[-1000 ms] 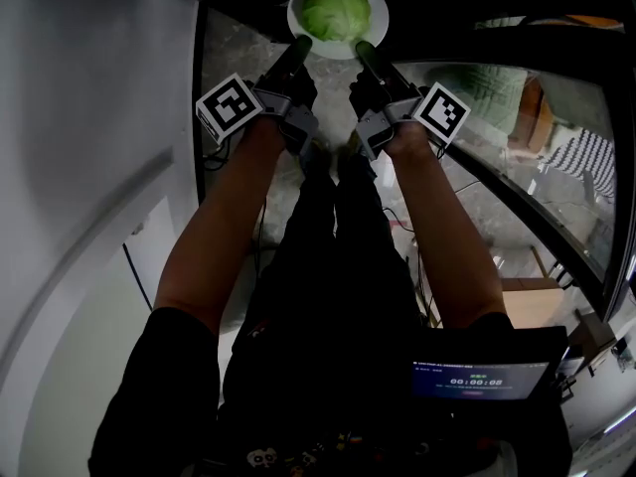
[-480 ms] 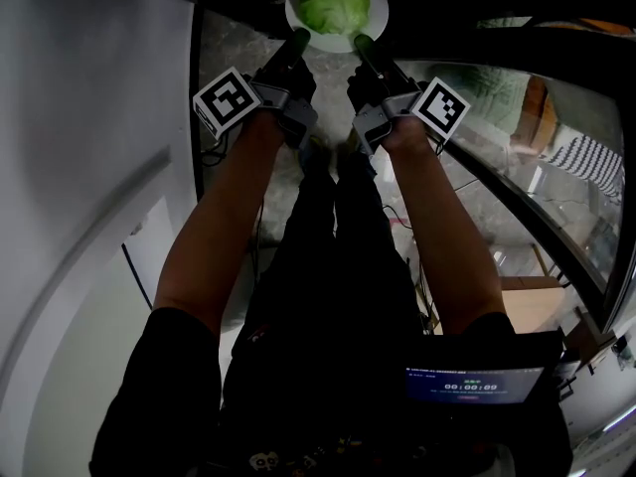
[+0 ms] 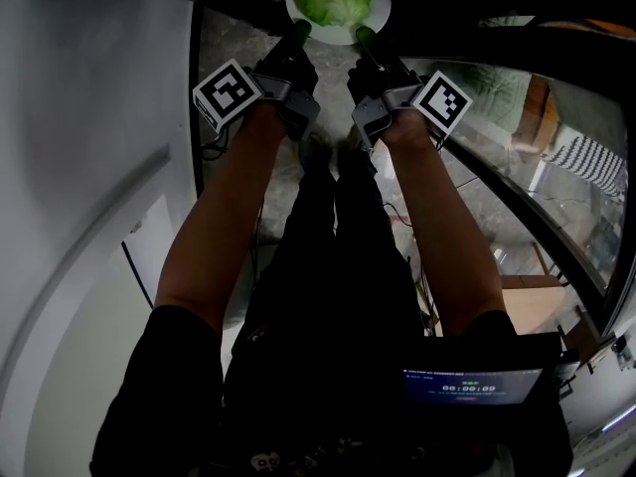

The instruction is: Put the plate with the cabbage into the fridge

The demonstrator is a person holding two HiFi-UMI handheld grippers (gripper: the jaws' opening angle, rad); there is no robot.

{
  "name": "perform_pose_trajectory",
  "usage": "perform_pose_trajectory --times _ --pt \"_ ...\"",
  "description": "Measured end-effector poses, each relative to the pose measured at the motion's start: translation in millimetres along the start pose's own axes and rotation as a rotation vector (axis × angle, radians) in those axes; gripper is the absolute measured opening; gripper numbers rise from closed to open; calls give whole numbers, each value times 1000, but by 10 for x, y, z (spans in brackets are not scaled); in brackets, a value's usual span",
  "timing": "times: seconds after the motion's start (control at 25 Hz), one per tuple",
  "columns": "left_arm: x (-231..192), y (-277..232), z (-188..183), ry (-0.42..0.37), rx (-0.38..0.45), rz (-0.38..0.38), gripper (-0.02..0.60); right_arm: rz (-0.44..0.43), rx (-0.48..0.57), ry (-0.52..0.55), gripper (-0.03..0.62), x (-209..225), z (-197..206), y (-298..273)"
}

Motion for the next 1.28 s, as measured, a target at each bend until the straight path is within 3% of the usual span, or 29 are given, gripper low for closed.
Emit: perform_pose_trajectory --times 0.52,1.28 --pt "4 -34 -8 4 18 -19 9 2 25 -7 20 7 -33 0" --pt "28 -35 -24 -59 27 -63 11 13 34 11 21 -7 -40 -14"
Point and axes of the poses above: the fingertips, and each gripper's own axes: y backward along the fingers, x to its right, z out of its underside, the point moved 2 cm from there along y, backward along the fingers, and after that the axes turned 15 degrees about -y, right-handed, at the moved point
